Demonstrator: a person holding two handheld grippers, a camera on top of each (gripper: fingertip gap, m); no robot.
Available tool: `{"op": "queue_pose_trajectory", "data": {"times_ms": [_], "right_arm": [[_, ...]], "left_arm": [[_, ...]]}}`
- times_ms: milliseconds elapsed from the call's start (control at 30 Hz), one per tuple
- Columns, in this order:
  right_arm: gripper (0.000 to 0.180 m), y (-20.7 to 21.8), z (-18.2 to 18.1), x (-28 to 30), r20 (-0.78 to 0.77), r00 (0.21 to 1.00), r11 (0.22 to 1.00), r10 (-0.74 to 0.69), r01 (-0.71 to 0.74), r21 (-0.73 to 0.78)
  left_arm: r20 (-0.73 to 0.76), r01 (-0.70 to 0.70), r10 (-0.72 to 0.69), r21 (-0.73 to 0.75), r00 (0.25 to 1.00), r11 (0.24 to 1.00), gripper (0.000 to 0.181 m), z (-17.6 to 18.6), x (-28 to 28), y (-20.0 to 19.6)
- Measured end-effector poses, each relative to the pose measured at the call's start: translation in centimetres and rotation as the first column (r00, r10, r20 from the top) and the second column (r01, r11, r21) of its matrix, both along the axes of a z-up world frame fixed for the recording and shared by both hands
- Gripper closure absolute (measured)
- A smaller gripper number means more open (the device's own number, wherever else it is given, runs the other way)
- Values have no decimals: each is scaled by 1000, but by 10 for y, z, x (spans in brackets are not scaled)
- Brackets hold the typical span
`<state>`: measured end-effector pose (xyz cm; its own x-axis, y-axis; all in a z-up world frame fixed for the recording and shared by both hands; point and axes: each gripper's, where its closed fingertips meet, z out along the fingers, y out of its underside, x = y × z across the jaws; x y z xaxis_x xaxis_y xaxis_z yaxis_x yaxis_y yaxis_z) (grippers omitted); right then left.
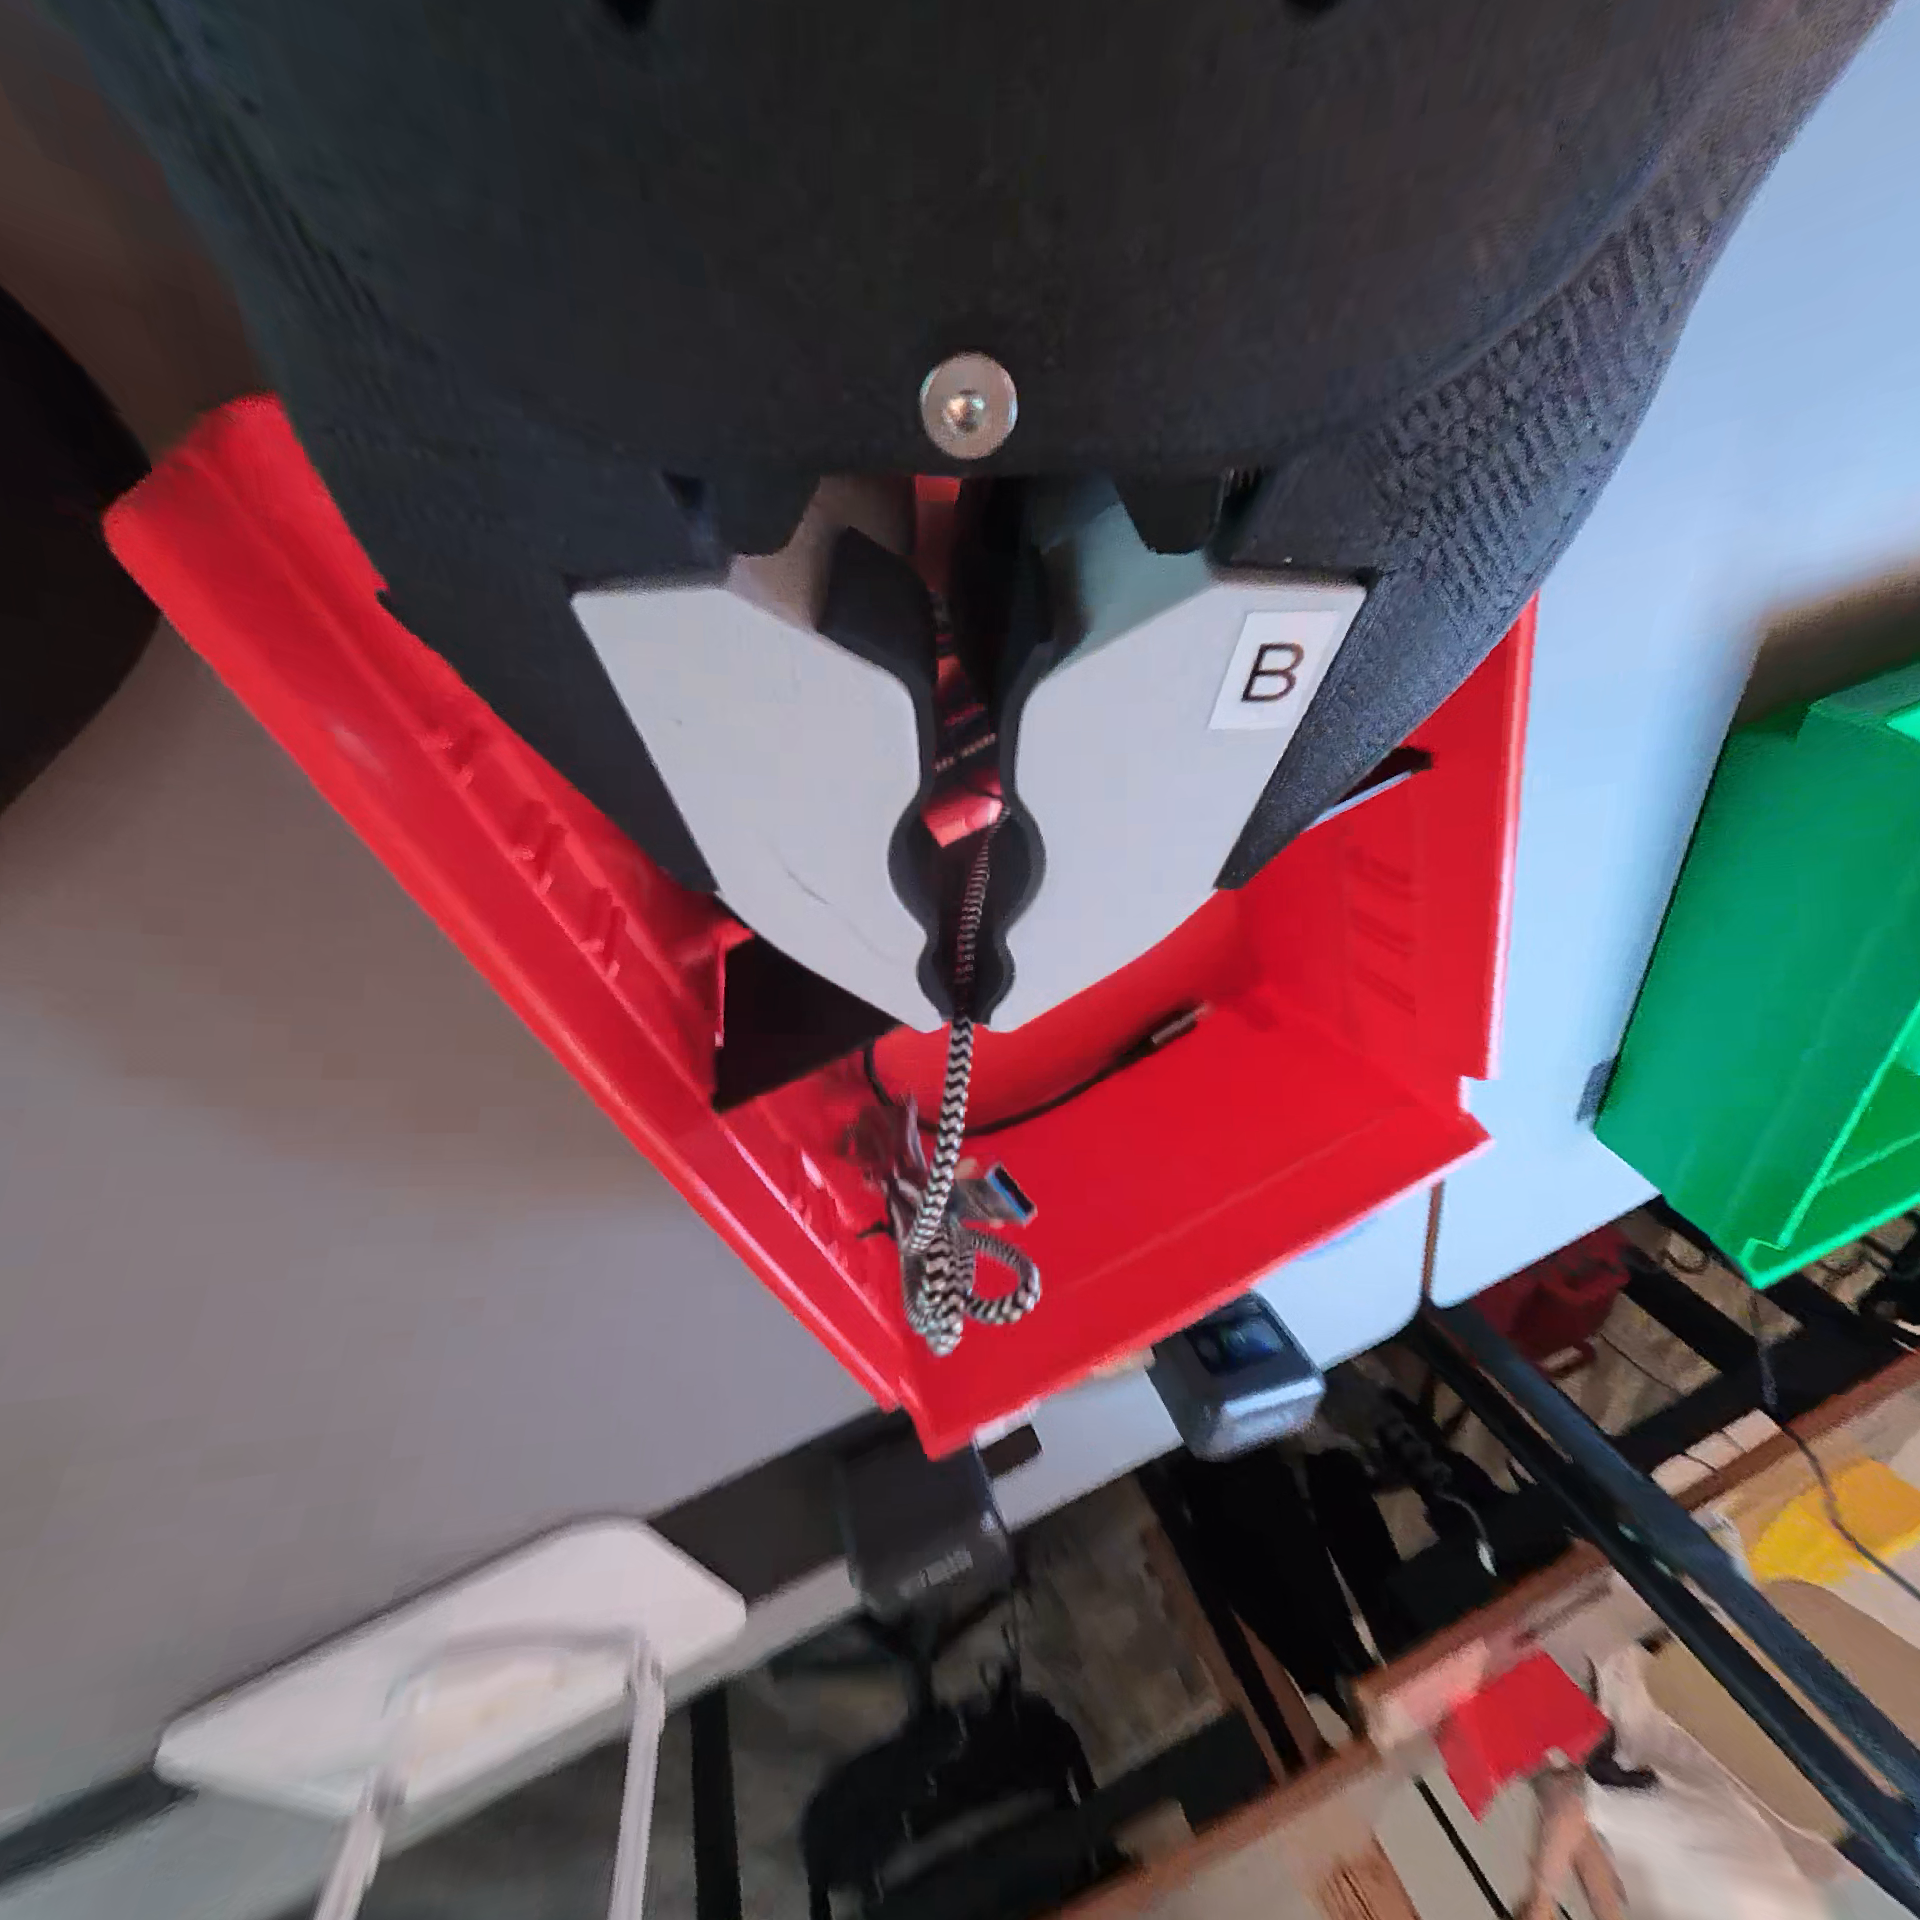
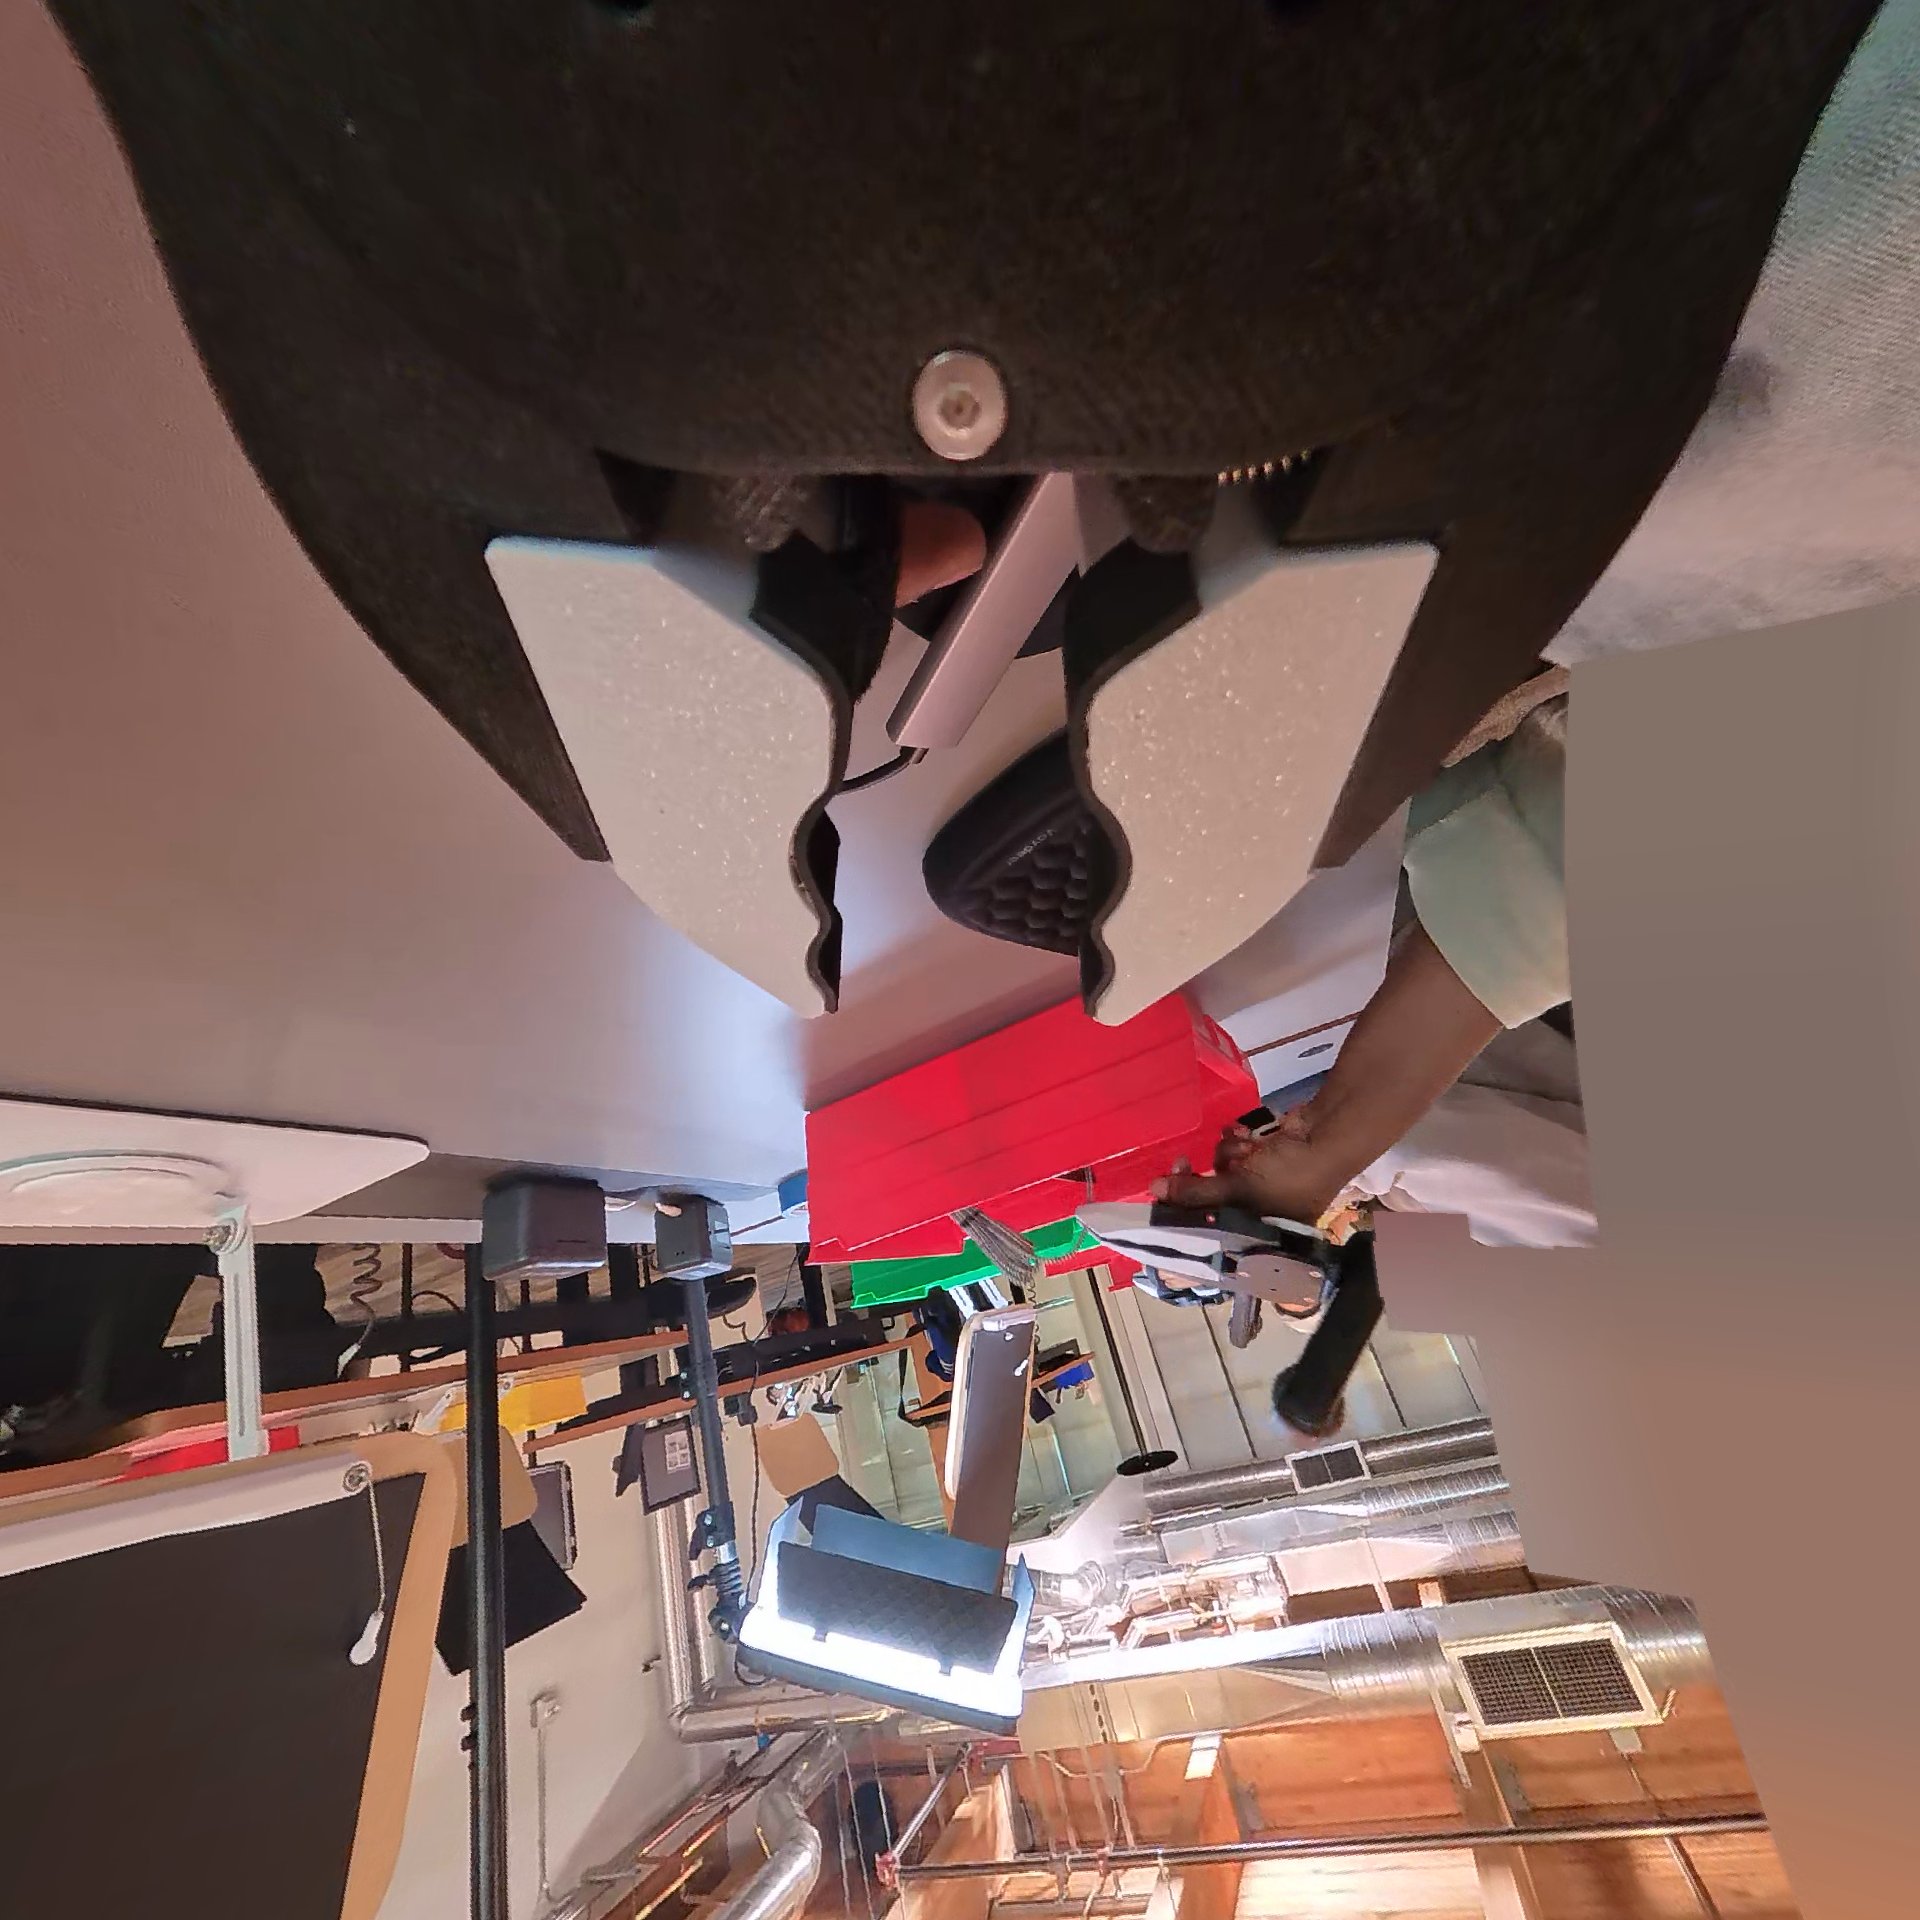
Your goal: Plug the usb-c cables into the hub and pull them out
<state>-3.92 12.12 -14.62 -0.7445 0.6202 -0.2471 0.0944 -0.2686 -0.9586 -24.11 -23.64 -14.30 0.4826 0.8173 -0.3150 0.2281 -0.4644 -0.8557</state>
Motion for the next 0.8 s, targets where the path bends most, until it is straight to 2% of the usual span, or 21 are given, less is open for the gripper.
{"op": "queue_pose_trajectory", "data": {"times_ms": [33, 167, 400, 600, 800], "right_arm": [[136, 0, 0, 0, 1, 1000, 1000, -2, 2, 0], [137, 0, 0, -1, 3, 1000, 1000, -6, 6, 2], [138, 1, -1, -1, 5, 1000, 1000, -14, 14, 7], [139, 1, -1, -2, 5, 1000, 1000, -20, 20, 7], [138, 1, -1, -2, 1, 1000, 1000, -26, 26, 16]], "left_arm": [[-32, -4, 6, 49, 999, 999, 177, 8, 0, -1], [-128, 11, 13, 187, 992, 982, 177, 34, 3, -3], [-247, 45, 16, 241, 969, 969, 177, 61, 11, -4], [-439, 156, -5, 307, 899, 939, 178, 117, 39, 6], [-531, 338, -111, 352, 840, 873, 178, 163, 85, 34]]}}
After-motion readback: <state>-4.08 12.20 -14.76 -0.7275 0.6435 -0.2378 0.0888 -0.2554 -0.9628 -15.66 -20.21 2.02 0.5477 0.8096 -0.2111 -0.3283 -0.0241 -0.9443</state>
